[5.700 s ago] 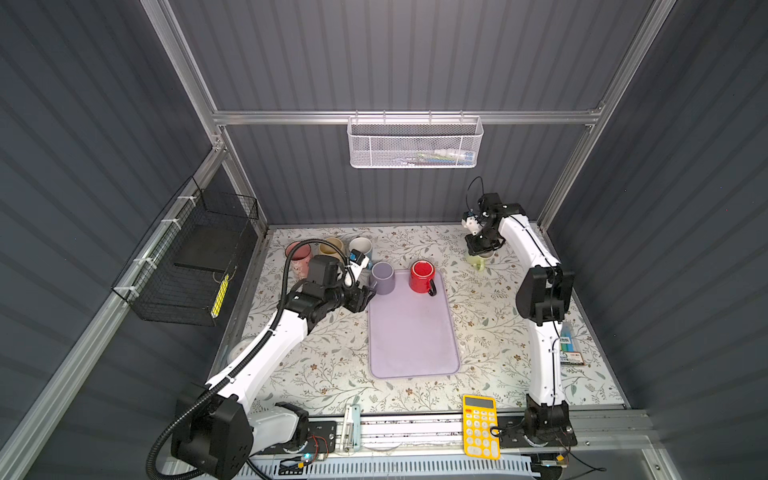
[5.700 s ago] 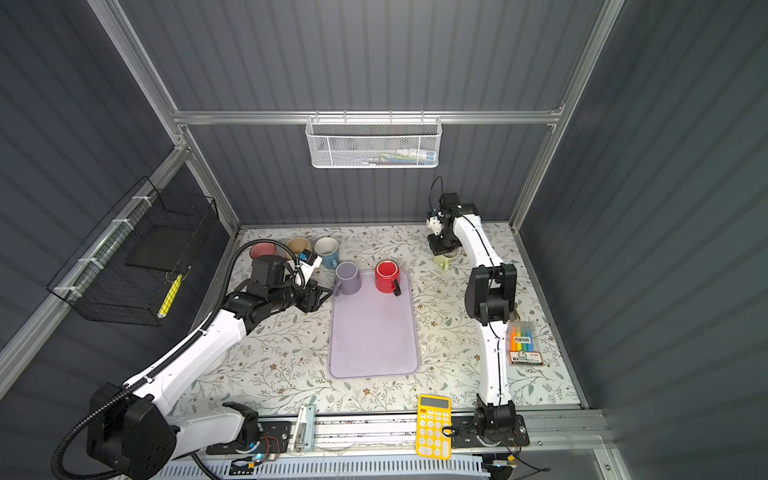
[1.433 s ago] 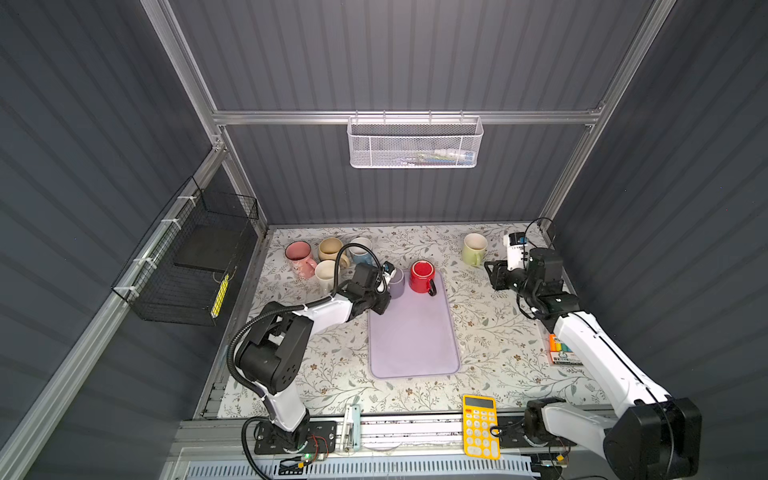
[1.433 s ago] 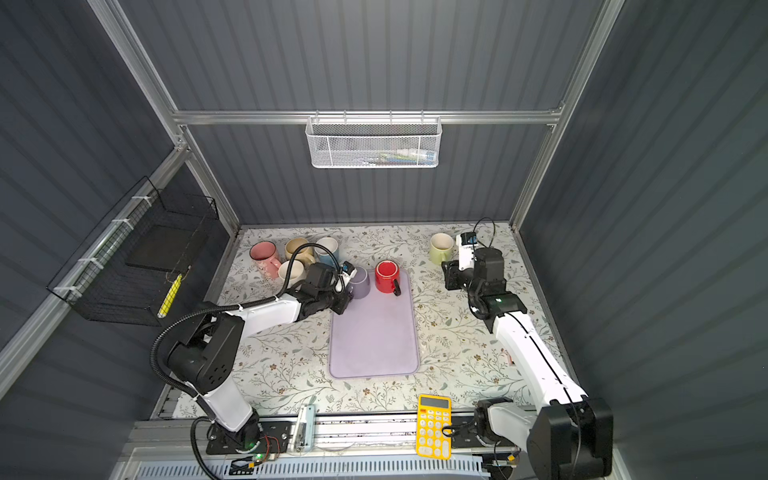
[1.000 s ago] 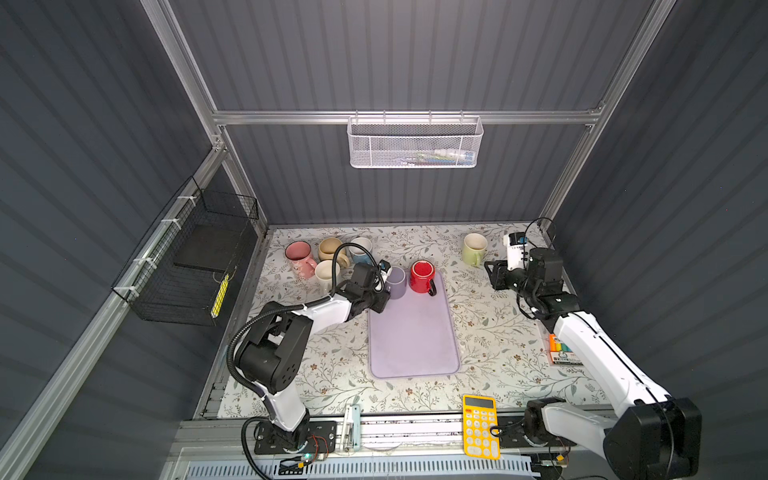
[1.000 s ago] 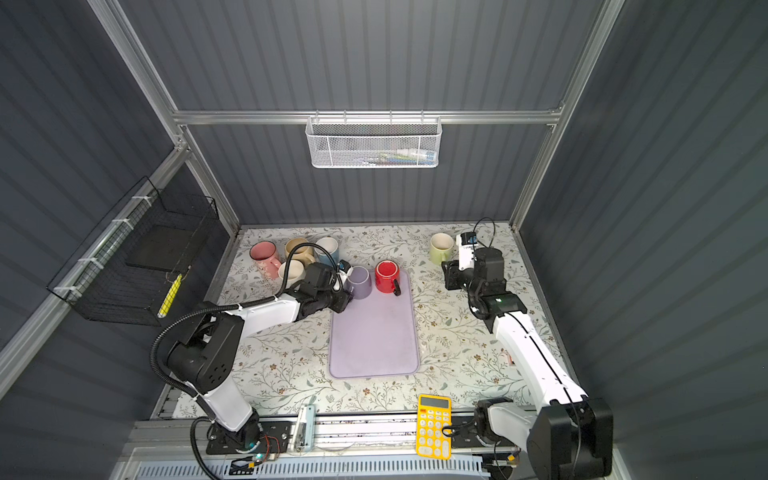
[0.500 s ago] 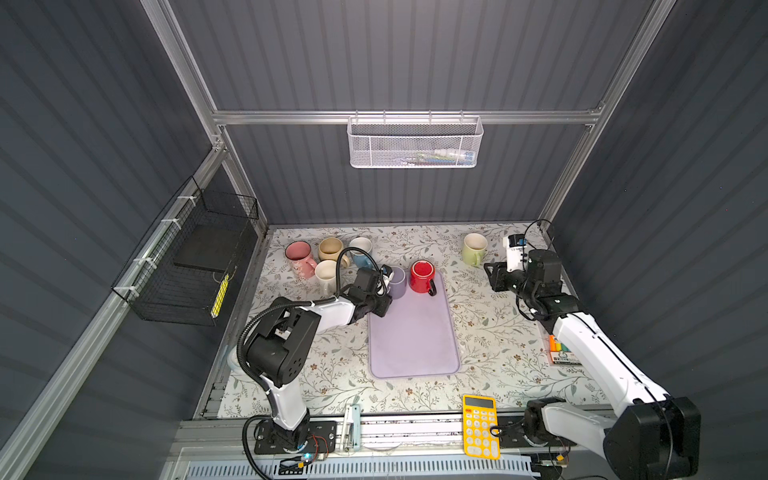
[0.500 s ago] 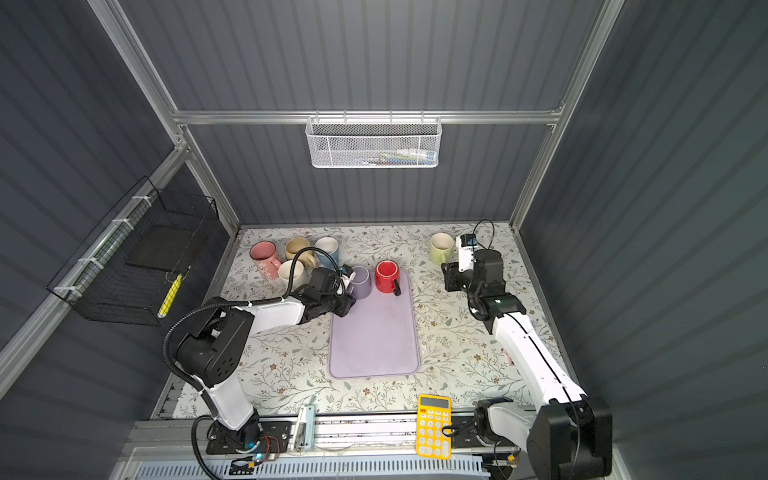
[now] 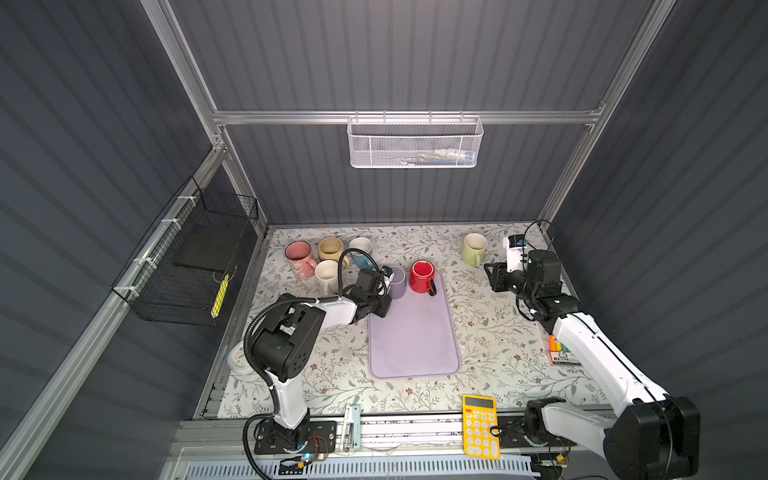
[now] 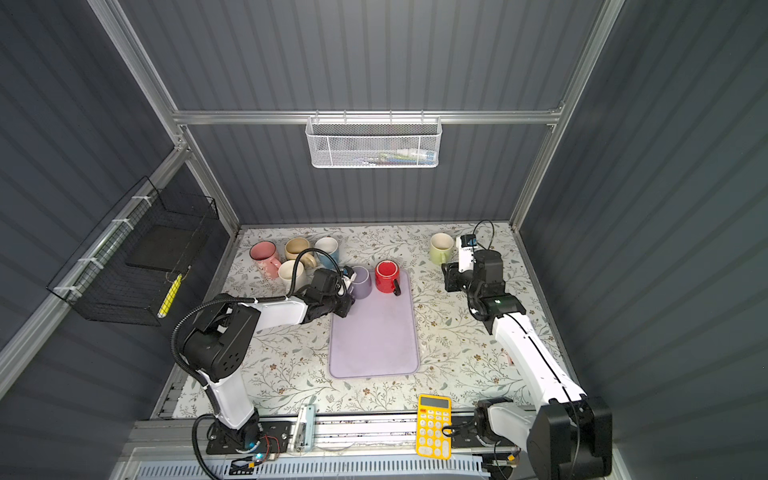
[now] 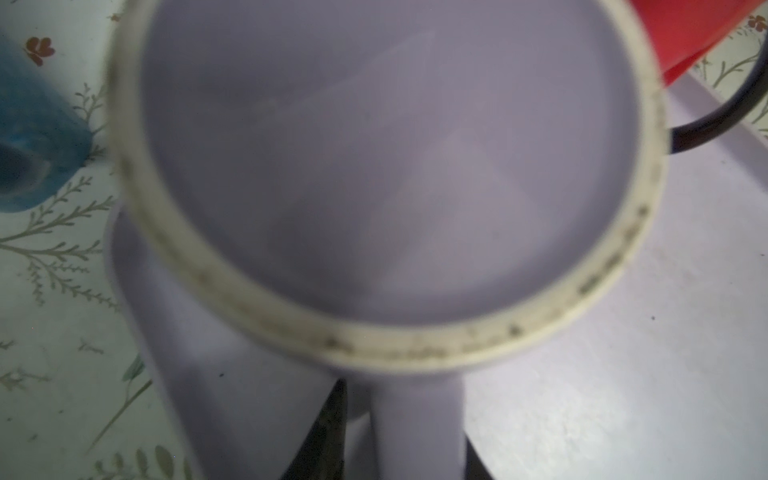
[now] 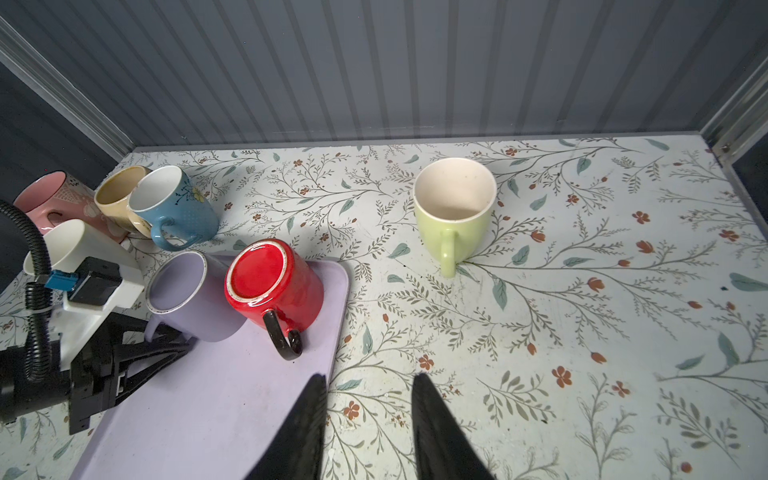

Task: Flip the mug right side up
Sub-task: 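Lower the left gripper around the upside-down lilac mug's base and close it, then lift and tilt the lilac mug with the left gripper while the right gripper approaches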

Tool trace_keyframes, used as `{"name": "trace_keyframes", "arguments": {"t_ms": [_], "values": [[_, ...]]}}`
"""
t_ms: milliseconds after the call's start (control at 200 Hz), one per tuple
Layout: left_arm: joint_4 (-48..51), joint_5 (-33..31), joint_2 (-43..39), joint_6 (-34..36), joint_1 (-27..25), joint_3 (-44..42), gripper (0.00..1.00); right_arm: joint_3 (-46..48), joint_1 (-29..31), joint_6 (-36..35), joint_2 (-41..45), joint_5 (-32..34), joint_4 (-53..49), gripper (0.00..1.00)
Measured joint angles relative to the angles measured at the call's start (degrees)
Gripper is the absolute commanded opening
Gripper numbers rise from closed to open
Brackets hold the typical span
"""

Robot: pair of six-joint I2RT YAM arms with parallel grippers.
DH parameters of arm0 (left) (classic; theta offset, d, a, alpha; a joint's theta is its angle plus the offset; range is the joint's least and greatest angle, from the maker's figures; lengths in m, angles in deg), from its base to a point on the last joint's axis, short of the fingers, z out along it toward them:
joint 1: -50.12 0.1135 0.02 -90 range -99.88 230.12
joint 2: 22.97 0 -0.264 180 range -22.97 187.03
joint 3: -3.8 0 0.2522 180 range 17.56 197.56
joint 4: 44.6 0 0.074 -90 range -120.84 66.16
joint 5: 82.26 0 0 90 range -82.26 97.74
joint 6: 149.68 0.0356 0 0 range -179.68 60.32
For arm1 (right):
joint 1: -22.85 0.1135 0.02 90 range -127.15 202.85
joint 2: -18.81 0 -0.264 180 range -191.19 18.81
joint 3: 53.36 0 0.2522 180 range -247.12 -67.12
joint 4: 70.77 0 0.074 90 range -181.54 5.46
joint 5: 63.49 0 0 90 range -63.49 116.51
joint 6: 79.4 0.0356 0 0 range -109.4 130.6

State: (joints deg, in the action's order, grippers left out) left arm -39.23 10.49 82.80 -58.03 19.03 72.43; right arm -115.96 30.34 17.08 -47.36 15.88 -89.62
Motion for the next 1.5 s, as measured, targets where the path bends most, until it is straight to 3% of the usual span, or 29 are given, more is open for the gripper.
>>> {"name": "trace_keyframes", "arguments": {"t_ms": [926,1501], "values": [[-0.5,-1.2,-0.3,0.0,0.0,0.1,0.13,0.5,0.0,1.4,0.0,-0.1,0.8,0.37],[6.1,-1.7,-10.3,0.0,0.0,-0.3,0.12,0.7,0.0,5.7,2.3,-3.6,1.2,0.37]]}}
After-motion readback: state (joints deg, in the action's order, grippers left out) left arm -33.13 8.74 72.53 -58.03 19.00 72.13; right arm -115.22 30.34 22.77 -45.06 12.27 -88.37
